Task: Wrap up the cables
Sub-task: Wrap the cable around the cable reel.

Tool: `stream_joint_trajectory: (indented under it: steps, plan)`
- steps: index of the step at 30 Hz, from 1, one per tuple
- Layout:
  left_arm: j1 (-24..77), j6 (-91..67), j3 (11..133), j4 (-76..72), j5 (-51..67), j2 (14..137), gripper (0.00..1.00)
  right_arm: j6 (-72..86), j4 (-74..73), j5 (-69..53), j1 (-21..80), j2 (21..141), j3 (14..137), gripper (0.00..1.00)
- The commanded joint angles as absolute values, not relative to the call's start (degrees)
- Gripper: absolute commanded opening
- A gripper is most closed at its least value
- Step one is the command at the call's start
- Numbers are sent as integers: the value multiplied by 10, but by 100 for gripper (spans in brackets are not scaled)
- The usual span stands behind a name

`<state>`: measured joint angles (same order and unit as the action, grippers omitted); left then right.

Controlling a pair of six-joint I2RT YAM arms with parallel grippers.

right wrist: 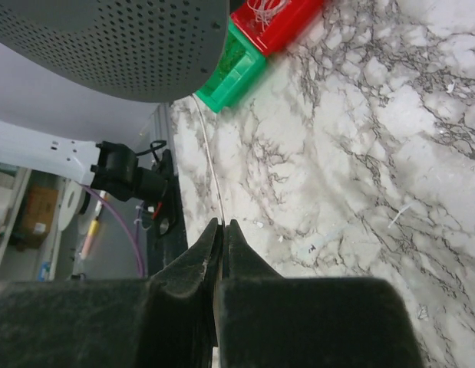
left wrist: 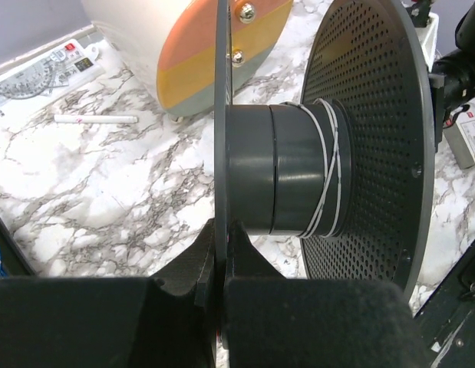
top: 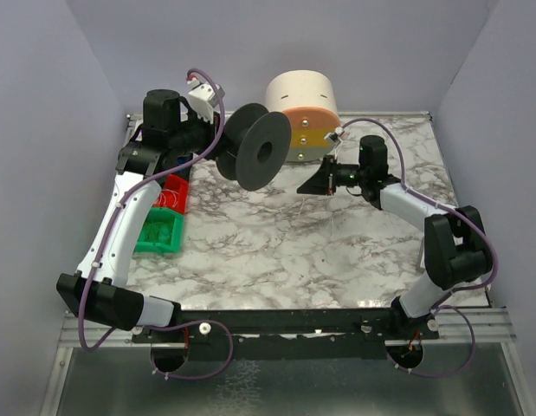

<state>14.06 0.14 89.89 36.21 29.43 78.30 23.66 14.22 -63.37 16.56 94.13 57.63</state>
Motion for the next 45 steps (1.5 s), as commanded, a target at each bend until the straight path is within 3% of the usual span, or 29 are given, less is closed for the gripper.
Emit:
stream_joint_trajectory:
  steps: [1,10,18,29,33,37,40,45]
  plan:
    - [144,23,916,350,271,781,0,341,253,-716,147,931,571,0]
    - [150,22,922,351,294,781,0,301,199,-785,155,950,579,1]
    - [159,22,941,352,317,786,0,-8,-121,-822,218,970,651,0]
    - [159,-14,993,350,259,812,0,-595,-715,-879,320,1090,823,1]
    - [159,-34,998,342,254,822,0,-689,-806,-888,334,1123,852,1]
    - [159,-44,981,327,254,817,0,-662,-782,-879,353,1115,850,1]
    - [159,-43,971,322,253,807,0,-538,-658,-856,361,1082,815,1]
    - [159,-40,960,315,235,789,0,-95,-132,-697,365,942,626,1]
